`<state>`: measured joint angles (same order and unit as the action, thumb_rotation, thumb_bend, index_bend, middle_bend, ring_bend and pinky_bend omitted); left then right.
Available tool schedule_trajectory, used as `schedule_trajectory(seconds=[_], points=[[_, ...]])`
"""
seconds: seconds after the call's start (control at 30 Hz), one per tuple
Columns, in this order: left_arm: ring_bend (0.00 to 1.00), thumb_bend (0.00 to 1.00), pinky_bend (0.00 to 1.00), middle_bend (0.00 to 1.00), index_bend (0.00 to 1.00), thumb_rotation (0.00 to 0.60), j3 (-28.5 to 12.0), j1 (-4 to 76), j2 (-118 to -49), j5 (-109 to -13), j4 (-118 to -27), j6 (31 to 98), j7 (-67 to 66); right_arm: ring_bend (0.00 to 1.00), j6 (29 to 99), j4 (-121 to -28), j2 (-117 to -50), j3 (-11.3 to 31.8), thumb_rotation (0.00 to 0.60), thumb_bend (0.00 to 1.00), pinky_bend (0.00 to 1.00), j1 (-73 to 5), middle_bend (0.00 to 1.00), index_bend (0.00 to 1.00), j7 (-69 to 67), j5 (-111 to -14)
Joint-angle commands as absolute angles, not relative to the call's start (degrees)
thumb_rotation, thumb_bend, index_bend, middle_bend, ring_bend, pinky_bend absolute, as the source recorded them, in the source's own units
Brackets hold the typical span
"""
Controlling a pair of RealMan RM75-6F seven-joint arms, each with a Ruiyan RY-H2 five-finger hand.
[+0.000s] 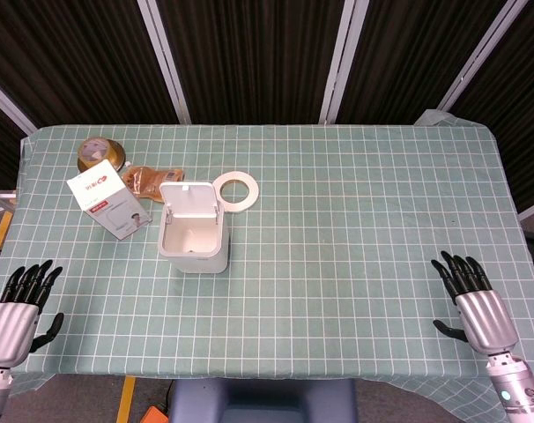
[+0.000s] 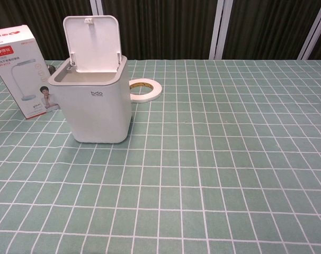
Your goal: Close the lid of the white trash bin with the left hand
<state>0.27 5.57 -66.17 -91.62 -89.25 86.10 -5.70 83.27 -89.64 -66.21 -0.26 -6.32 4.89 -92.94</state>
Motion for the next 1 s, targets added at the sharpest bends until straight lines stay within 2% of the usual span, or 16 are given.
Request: schedule_trajectory(seconds=[0.03,0.13,0.23,0.27,0.3,0.33,0.37,0.4,0.43,0.47,0.5,0.57,0.67,0.83,1.0], points=[[0.00,0.43,0.02,0.00,0.00,0.600,0.45,5.54,-66.09,-91.60,-89.61,85.85,-5.81,0.00,83.27,-89.69,-66.16,-0.31,0.600,0.00,0.00,-6.32,0.00,0.00,4.88,-93.01],[0.00,0.43,0.03,0.00,0.00,0.600,0.99,6.32,-66.09,-92.81,-90.25,84.75,-5.45,0.00,84.31,-90.34,-65.56,-0.70,0.600,0.00,0.00,-5.96,0.00,0.00,4.09,-94.06],[0.00,0.43,0.08,0.00,0.00,0.600,-0.47,9.10,-64.65,-92.82,-93.41,82.05,-5.13,0.00,85.71,-90.50,-64.87,-0.91,0.600,0.00,0.00,-5.52,0.00,0.00,2.91,-95.05],[0.00,0.43,0.15,0.00,0.00,0.600,-1.48,10.05,-64.24,-92.96,-94.72,81.91,-5.38,0.00,85.87,-90.46,-64.76,-0.96,0.600,0.00,0.00,-5.44,0.00,0.00,2.80,-95.16],[0.03,0.43,0.25,0.04,0.00,0.600,-3.05,11.51,-63.84,-92.96,-96.63,81.55,-5.42,0.00,86.02,-90.42,-64.63,-0.98,0.600,0.00,0.00,-5.39,0.00,0.00,2.69,-95.27],[0.09,0.44,0.36,0.11,0.00,0.600,-4.35,12.65,-63.62,-92.42,-98.34,80.99,-5.09,0.00,86.16,-90.43,-64.55,-1.00,0.600,0.00,0.00,-5.35,0.00,0.00,2.61,-95.38],[0.23,0.45,0.53,0.26,0.01,0.600,-5.74,13.83,-63.42,-91.67,-100.31,80.34,-4.70,0.00,86.34,-90.43,-64.47,-1.03,0.600,0.00,0.00,-5.30,0.00,0.00,2.48,-95.56],[0.41,0.46,0.71,0.45,0.02,0.600,-7.34,15.60,-63.02,-90.32,-103.22,78.57,-3.72,0.00,86.68,-90.41,-64.43,-1.10,0.600,0.00,0.00,-5.23,0.00,0.00,2.33,-95.95],[0.53,0.46,0.81,0.58,0.02,0.600,-8.47,17.08,-62.48,-88.68,-105.61,76.48,-2.81,0.00,87.01,-90.38,-64.42,-1.18,0.600,0.00,0.00,-5.16,0.00,0.00,2.28,-96.34],[0.71,0.47,0.94,0.77,0.03,0.600,-9.83,18.63,-62.00,-86.68,-107.79,74.43,-2.40,0.00,87.32,-90.37,-64.42,-1.32,0.600,0.00,0.00,-5.06,0.00,0.00,2.24,-96.77],[0.80,0.47,0.99,0.87,0.04,0.600,-11.88,20.78,-61.73,-83.64,-110.00,71.89,-2.74,0.00,87.75,-90.39,-64.40,-1.57,0.600,0.00,0.00,-4.94,0.00,0.00,2.13,-97.46],[0.92,0.48,1.00,0.97,0.07,0.600,-15.12,24.22,-62.45,-78.83,-111.50,68.95,-5.39,0.00,88.31,-90.38,-64.23,-2.03,0.600,0.00,0.00,-4.77,0.00,0.00,1.88,-98.55],[1.00,0.48,1.00,1.00,0.13,0.600,-19.57,29.88,-64.49,-69.48,-113.08,64.42,-9.92,0.00,88.93,-90.37,-63.99,-2.40,0.600,0.00,0.00,-4.54,0.00,0.00,1.65,-99.47],[1.00,0.48,1.00,1.00,0.18,0.600,-24.36,38.92,-66.71,-52.09,-113.82,56.95,-13.22,0.00,89.17,-90.50,-63.63,-2.46,0.600,0.00,0.00,-4.34,0.00,0.00,1.61,-99.56],[1.00,0.48,1.00,1.00,0.19,0.600,-25.52,46.99,-71.19,-40.33,-108.57,56.82,-18.97,0.00,88.22,-90.98,-62.92,-2.74,0.600,0.00,0.00,-4.51,0.00,0.00,1.05,-99.25]])
